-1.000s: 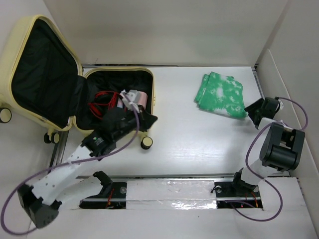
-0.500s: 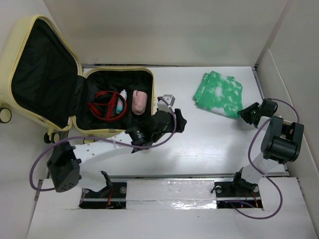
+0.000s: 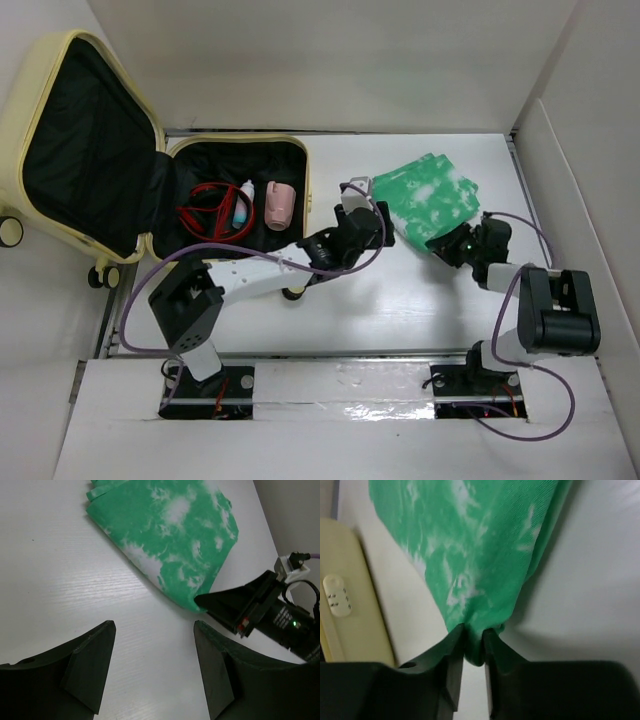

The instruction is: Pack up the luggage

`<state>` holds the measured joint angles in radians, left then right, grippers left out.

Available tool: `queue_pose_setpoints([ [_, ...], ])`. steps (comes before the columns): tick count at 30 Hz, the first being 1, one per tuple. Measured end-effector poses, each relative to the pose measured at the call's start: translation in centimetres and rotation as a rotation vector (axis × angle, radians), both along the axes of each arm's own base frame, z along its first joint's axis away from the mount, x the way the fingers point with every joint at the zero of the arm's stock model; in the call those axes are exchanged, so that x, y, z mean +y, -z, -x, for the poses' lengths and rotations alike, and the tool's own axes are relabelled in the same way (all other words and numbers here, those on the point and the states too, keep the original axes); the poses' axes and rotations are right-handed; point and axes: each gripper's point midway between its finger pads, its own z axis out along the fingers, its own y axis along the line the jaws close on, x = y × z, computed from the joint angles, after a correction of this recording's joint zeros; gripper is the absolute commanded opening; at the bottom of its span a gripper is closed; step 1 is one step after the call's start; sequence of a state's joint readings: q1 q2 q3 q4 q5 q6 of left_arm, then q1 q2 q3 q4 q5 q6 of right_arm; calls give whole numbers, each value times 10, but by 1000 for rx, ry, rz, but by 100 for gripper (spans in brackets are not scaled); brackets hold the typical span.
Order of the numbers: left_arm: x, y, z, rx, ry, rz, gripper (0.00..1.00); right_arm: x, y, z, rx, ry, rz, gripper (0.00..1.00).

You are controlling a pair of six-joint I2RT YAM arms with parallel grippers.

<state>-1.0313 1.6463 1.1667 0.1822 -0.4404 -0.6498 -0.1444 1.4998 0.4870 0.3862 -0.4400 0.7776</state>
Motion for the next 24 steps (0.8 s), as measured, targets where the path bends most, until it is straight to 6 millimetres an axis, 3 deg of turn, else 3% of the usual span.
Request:
queue_pose_setpoints([
  [1,-2,3,-4,3,-11,-6,62,12,-1,7,0,-24,-9,44],
  [3,-6,11,-12,14,-33,-20,62,28,-4,20,-7,-53,-16,58],
  [4,-8,15,-16,18,-43,-28,62,33,-8,25,-17,-66,-11,71],
  [7,-14,31,-29,44,-68,-47,62,32,-31,26,-80,-55,35,87],
  [9,-16,44,-38,66,-87,-62,62,22,-51,26,-133,-17,92,88],
  [13,-25,68,-57,113,-125,-81,62,3,-98,29,-268,52,205,77],
  [17,-42,90,-77,171,-170,-77,59,-6,-137,40,-398,83,272,77],
  [20,-54,108,-88,224,-203,-72,59,-5,-151,48,-454,75,306,77],
  [24,-61,135,-93,304,-239,-61,59,-3,-153,55,-468,40,339,77],
])
